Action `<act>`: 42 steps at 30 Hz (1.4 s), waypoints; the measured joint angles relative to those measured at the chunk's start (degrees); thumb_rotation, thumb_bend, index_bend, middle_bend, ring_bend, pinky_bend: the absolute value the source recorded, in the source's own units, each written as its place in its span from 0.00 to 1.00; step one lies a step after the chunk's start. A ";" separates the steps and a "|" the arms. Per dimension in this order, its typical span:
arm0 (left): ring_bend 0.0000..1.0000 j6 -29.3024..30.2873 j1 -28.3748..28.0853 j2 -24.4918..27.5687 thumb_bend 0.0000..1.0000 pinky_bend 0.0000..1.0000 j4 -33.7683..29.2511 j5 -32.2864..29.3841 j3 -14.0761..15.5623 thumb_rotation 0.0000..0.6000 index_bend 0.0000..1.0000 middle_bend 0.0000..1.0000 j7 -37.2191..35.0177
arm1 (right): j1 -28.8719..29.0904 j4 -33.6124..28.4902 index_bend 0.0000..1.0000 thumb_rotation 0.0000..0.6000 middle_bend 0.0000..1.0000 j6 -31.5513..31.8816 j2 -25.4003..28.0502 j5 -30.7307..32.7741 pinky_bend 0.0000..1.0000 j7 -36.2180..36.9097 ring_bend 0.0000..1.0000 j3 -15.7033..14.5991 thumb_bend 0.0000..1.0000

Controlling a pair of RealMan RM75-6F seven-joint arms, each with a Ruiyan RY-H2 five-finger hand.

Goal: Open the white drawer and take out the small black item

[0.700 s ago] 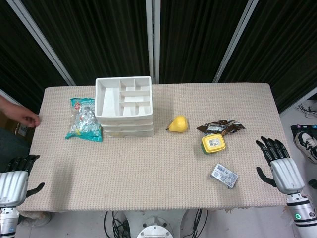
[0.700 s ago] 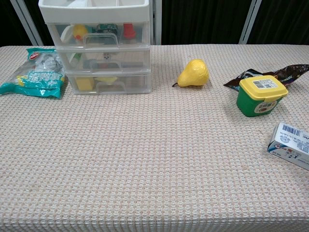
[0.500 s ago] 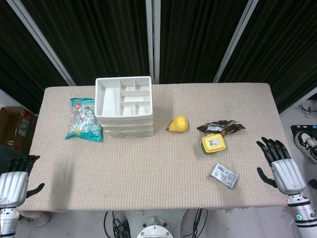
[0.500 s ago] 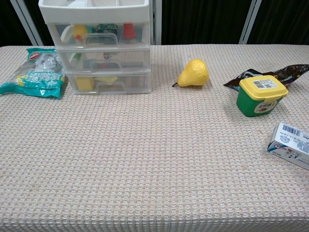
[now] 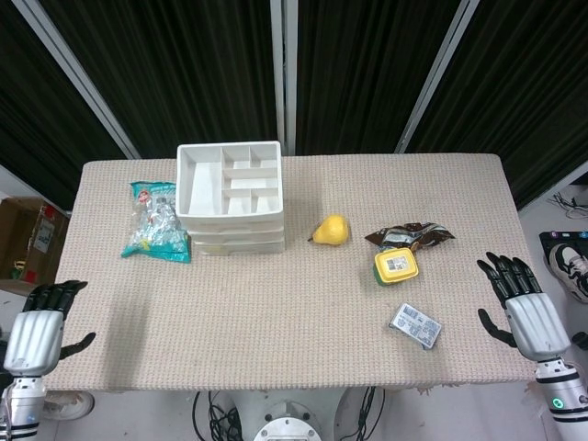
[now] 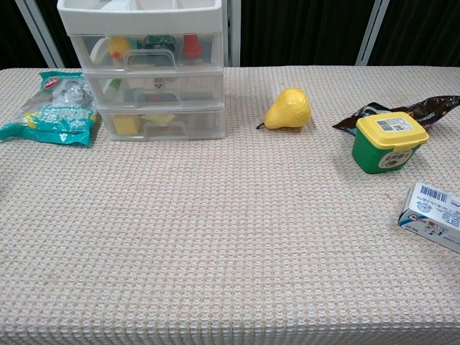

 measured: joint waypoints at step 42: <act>1.00 -27.33 -27.13 -33.17 0.46 1.00 12.69 -16.45 -15.51 1.00 0.12 0.88 -46.47 | -0.99 -3.69 0.00 1.00 0.00 2.01 2.79 -0.58 0.00 -2.78 0.00 0.37 0.33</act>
